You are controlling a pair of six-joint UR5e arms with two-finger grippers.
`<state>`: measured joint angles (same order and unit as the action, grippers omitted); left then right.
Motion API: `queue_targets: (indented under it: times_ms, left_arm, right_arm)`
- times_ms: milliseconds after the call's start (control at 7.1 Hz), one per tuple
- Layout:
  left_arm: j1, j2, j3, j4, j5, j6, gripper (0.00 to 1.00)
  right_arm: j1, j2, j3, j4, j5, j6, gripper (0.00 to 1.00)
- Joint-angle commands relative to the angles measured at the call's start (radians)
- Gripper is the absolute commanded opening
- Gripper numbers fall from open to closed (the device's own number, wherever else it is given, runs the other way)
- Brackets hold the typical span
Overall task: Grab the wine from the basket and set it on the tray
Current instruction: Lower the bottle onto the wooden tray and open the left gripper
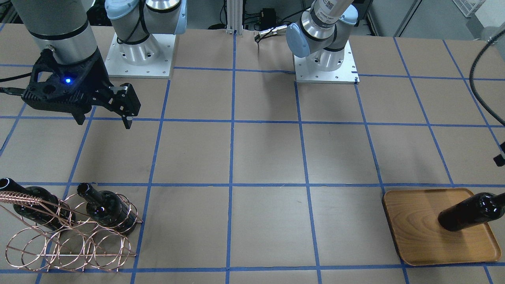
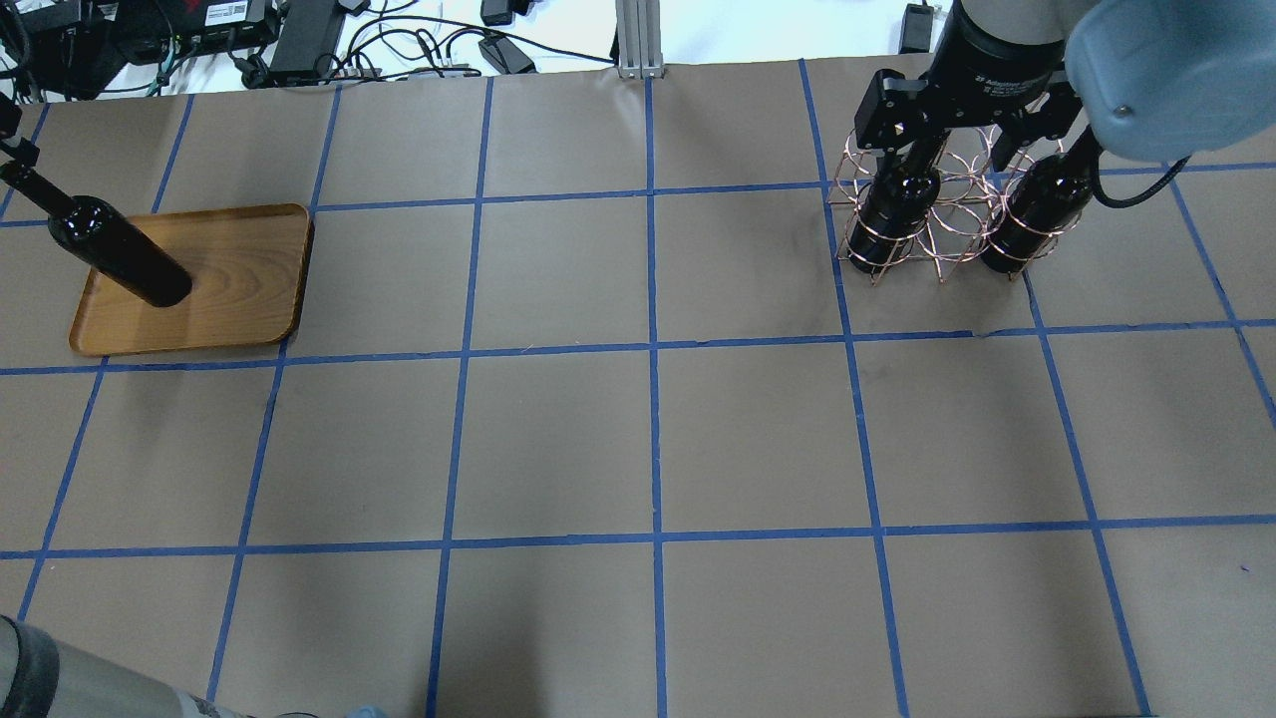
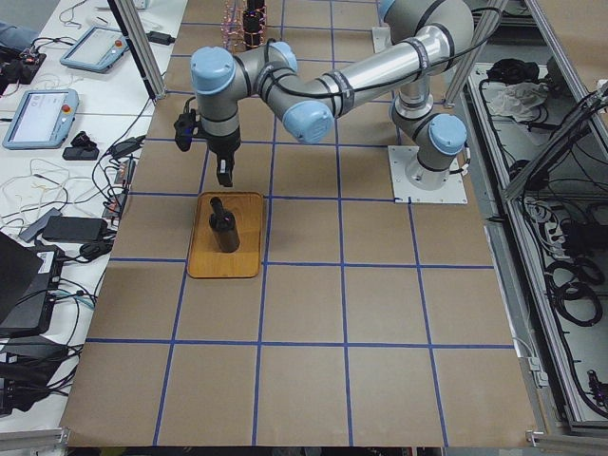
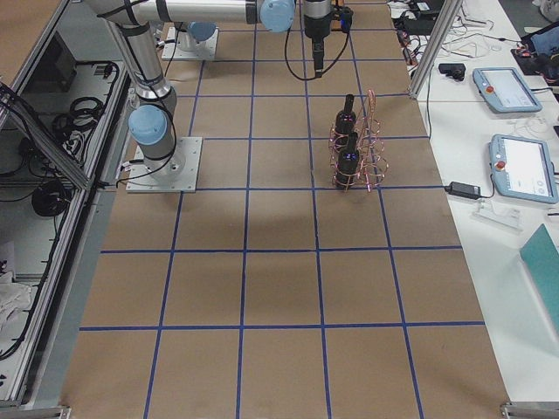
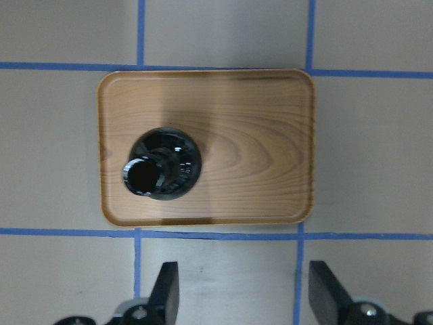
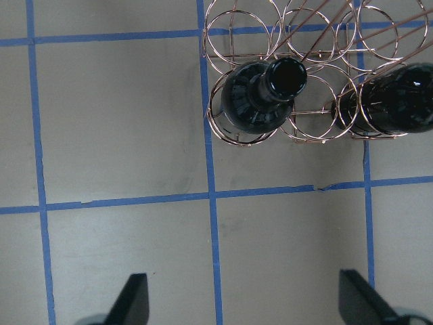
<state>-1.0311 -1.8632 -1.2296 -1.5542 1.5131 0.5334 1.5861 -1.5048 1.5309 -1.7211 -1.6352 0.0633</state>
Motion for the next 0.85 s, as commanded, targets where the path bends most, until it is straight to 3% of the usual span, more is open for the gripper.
queue_targets:
  times_ms: [0, 282, 705]
  left_arm:
    - [-0.152, 0.152, -0.117, -0.034, 0.019, -0.033, 0.76]
    - [-0.333, 0.26, -0.229, -0.032, 0.022, -0.201, 0.87]
    - [-0.521, 0.297, -0.245, -0.038, 0.018, -0.322, 0.96]
  right_arm:
    - [0.0, 0.0, 0.0, -0.002, 0.0, 0.001, 1.0]
    - [0.0, 0.0, 0.0, -0.002, 0.001, 0.0, 1.0]
    - [0.0, 0.0, 0.0, -0.003, 0.0, 0.0, 1.0]
